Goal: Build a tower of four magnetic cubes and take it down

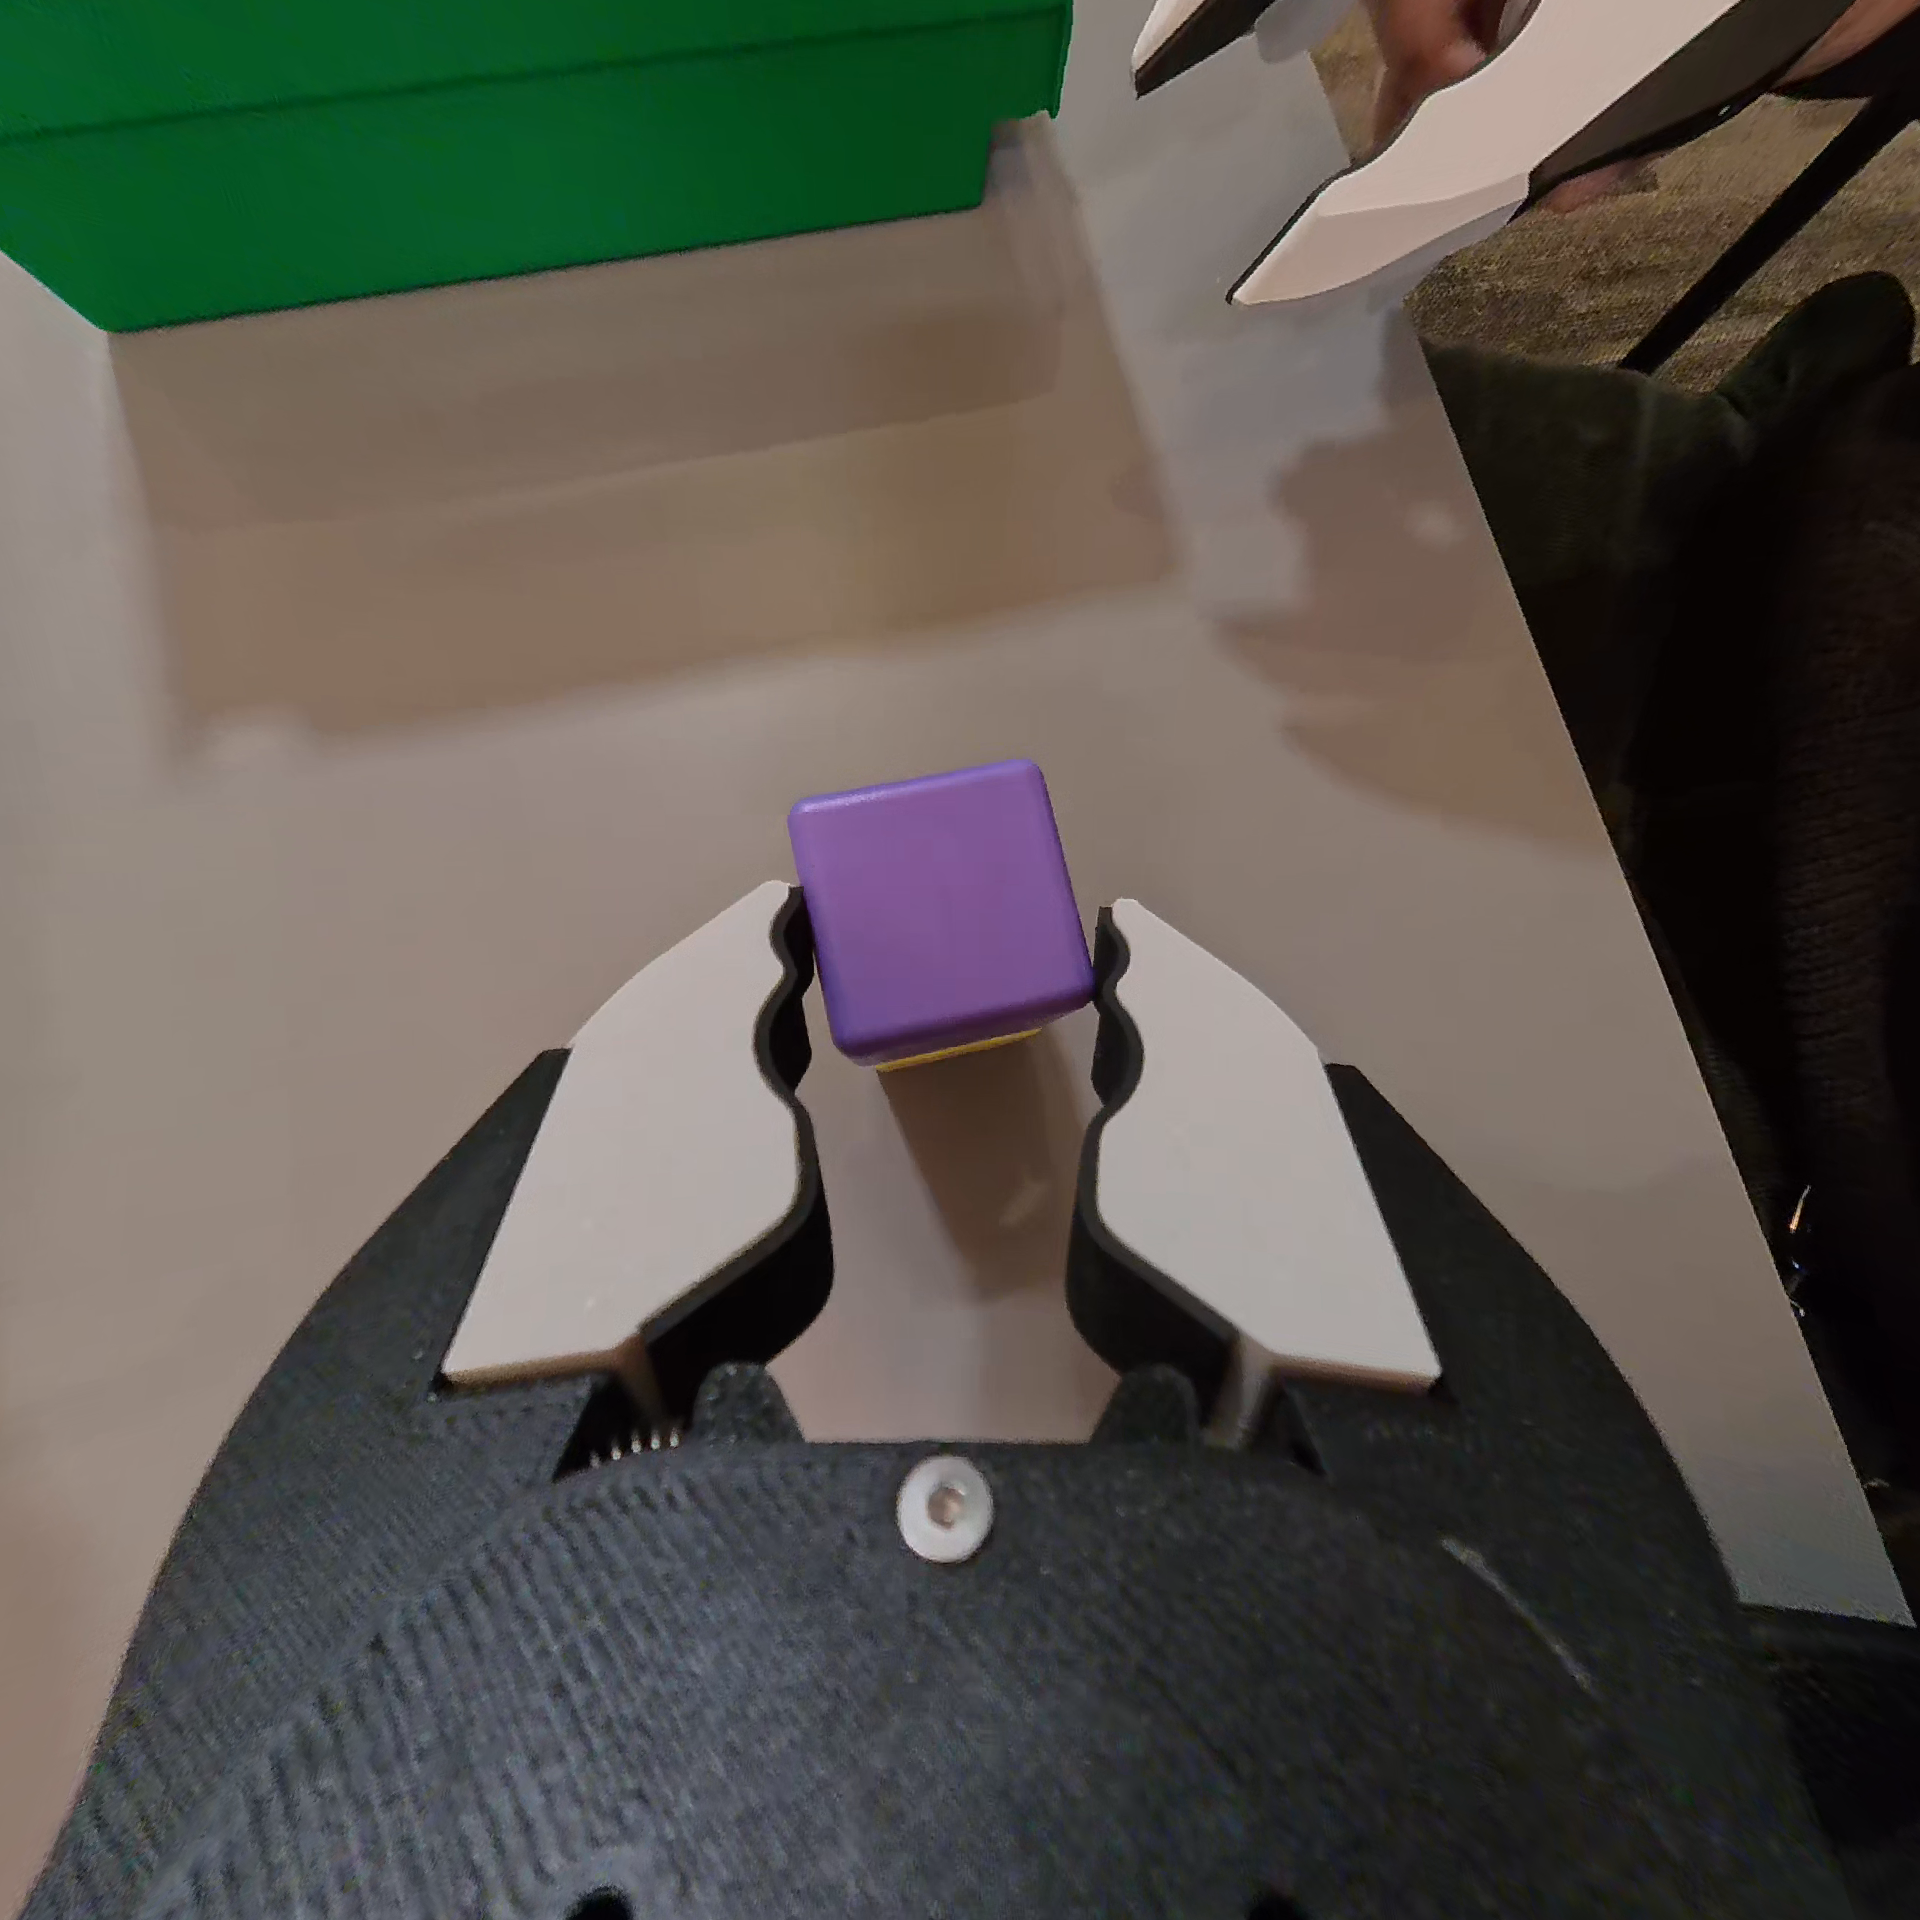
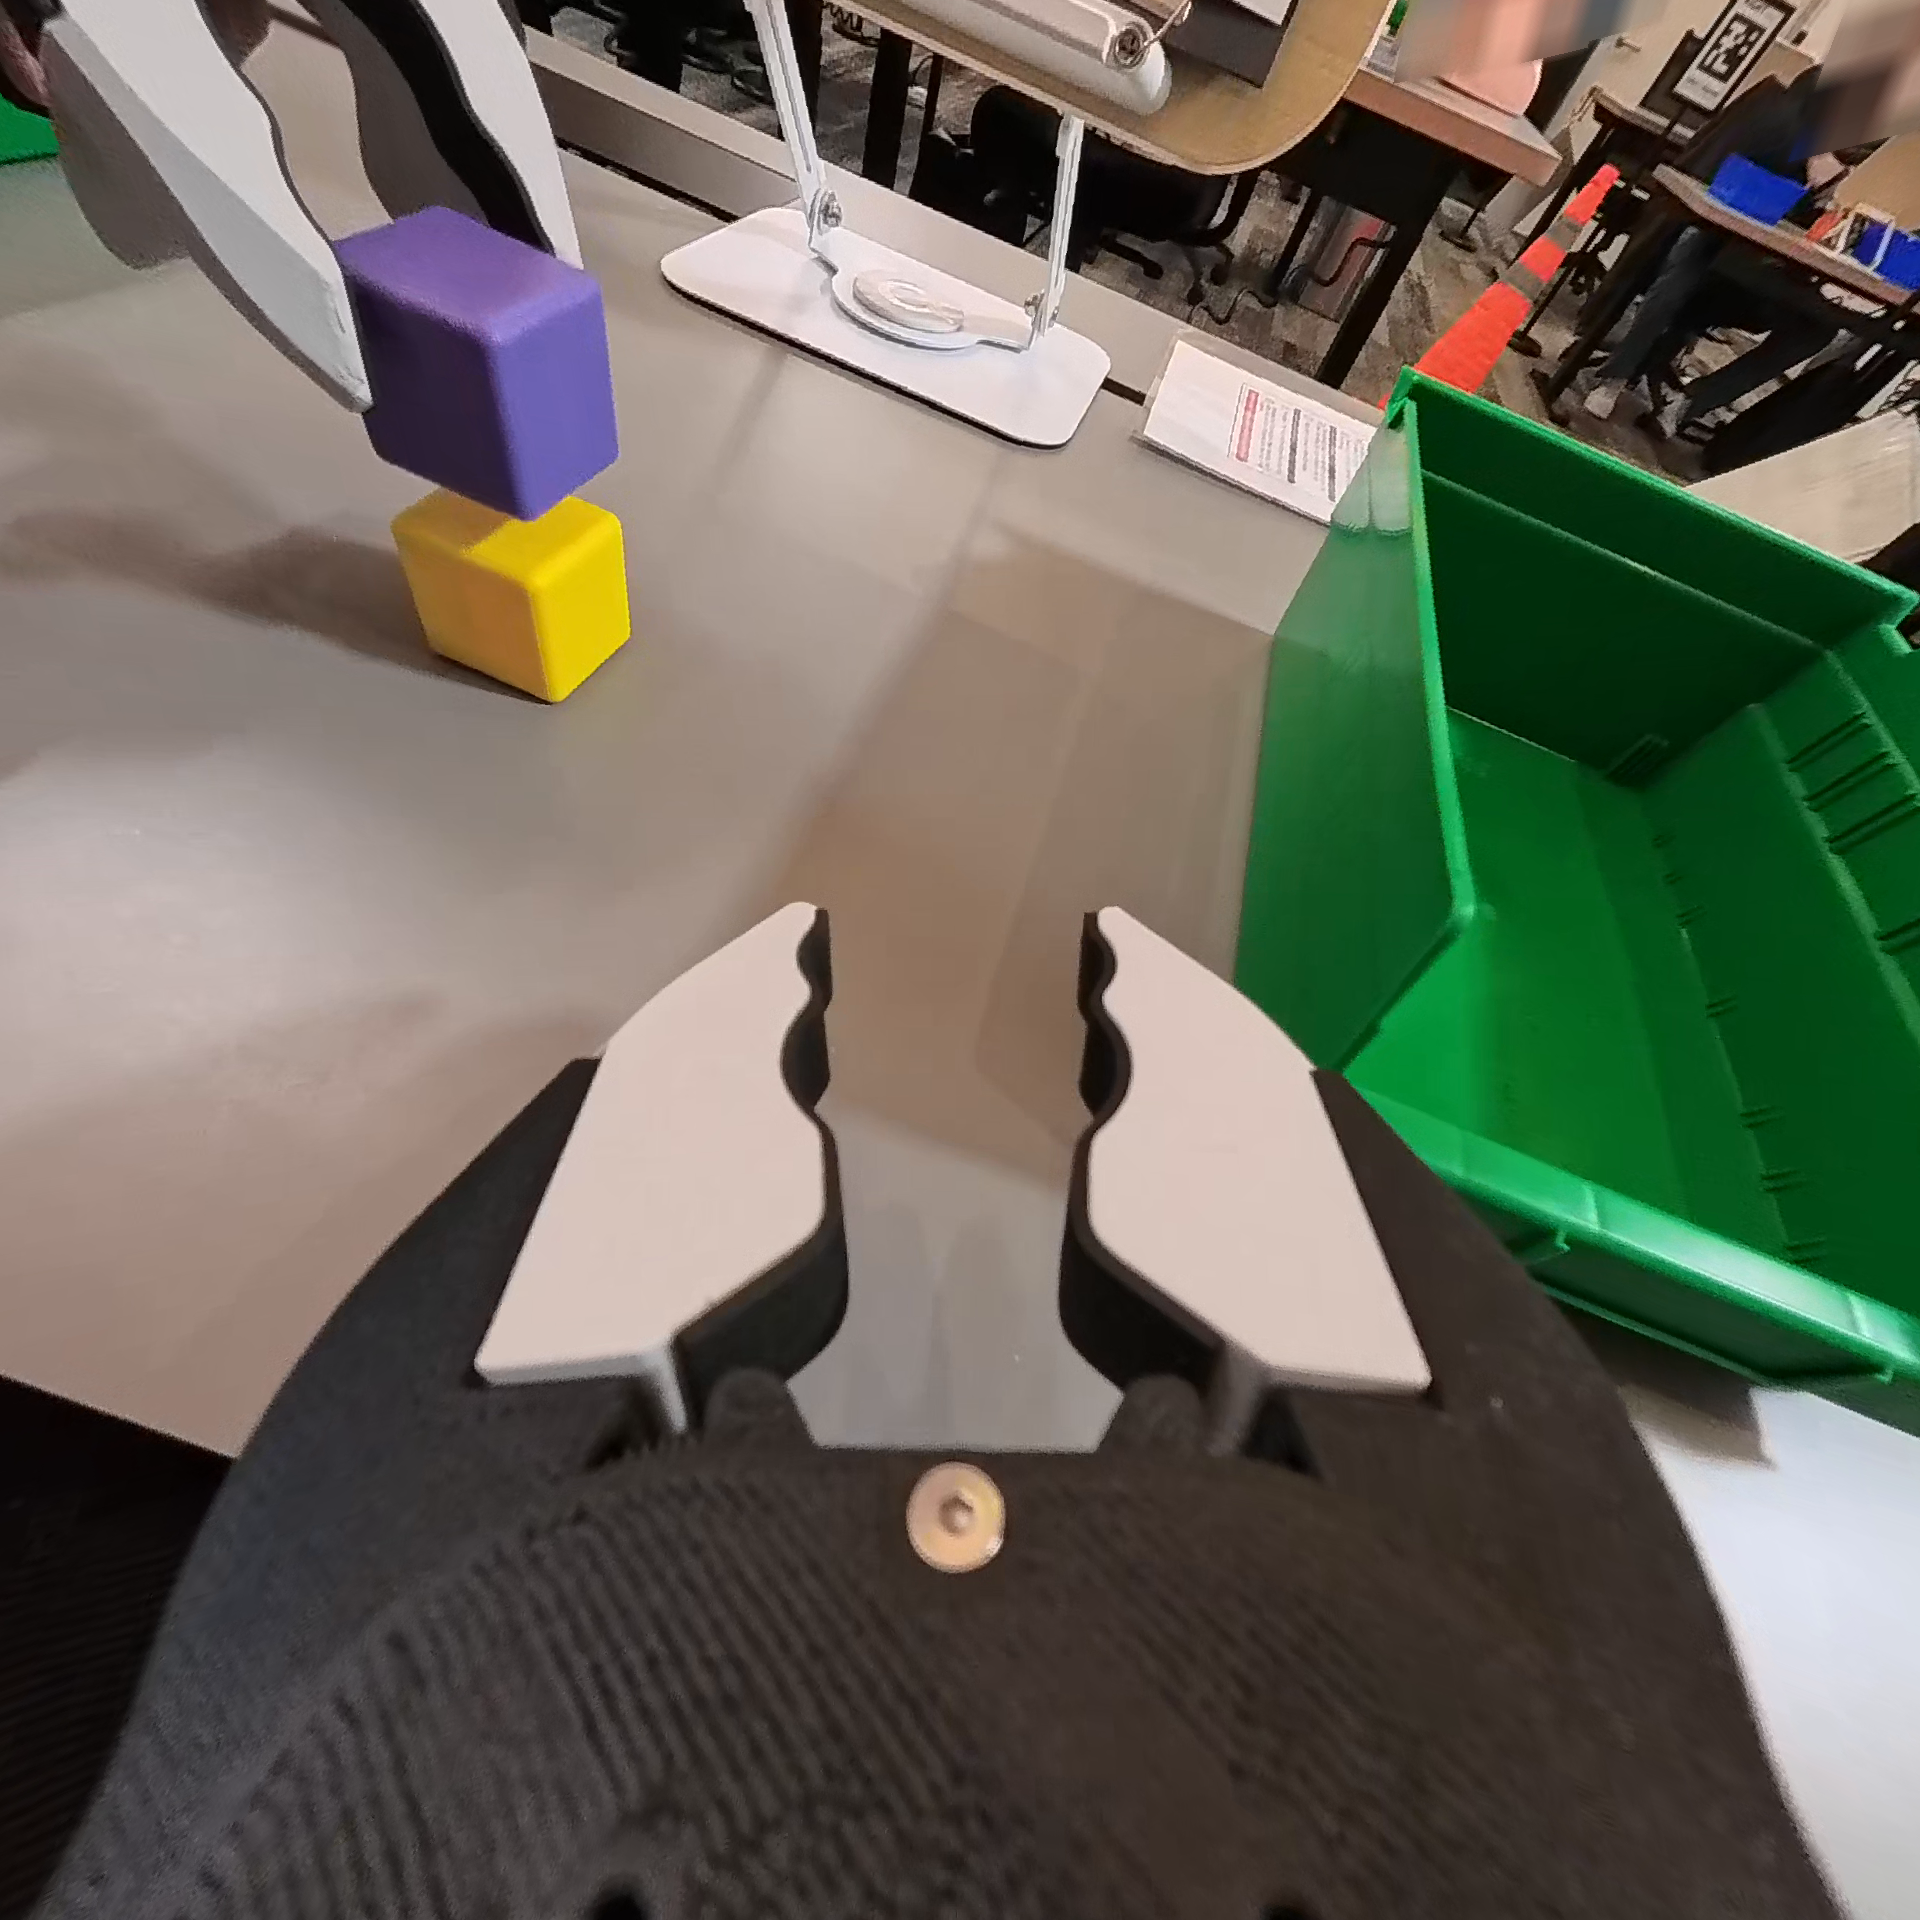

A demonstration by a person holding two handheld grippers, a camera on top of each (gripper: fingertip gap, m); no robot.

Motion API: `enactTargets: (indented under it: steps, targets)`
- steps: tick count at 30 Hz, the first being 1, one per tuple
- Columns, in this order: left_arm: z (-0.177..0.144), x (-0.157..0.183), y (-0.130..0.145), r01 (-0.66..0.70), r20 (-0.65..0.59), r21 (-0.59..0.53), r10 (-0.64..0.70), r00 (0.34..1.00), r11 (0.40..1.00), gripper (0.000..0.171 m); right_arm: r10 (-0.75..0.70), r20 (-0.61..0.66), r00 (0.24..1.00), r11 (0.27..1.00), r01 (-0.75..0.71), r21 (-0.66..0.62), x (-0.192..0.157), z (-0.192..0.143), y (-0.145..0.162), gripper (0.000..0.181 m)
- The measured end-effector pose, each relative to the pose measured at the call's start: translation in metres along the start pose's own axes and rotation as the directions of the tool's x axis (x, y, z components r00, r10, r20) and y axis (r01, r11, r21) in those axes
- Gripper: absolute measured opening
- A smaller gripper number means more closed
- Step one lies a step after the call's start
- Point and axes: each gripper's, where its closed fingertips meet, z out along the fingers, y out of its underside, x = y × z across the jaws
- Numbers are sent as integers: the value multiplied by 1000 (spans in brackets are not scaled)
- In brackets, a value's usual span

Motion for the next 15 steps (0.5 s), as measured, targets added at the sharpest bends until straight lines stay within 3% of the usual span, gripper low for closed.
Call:
enactTargets:
  steps: [15]
  targets:
    - [6, 1, 4, 12, -7, -22, -12, 1000, 1000, 50, -3, 0, 1000, 1000, 3, -3, -1, 0, 0, 47]
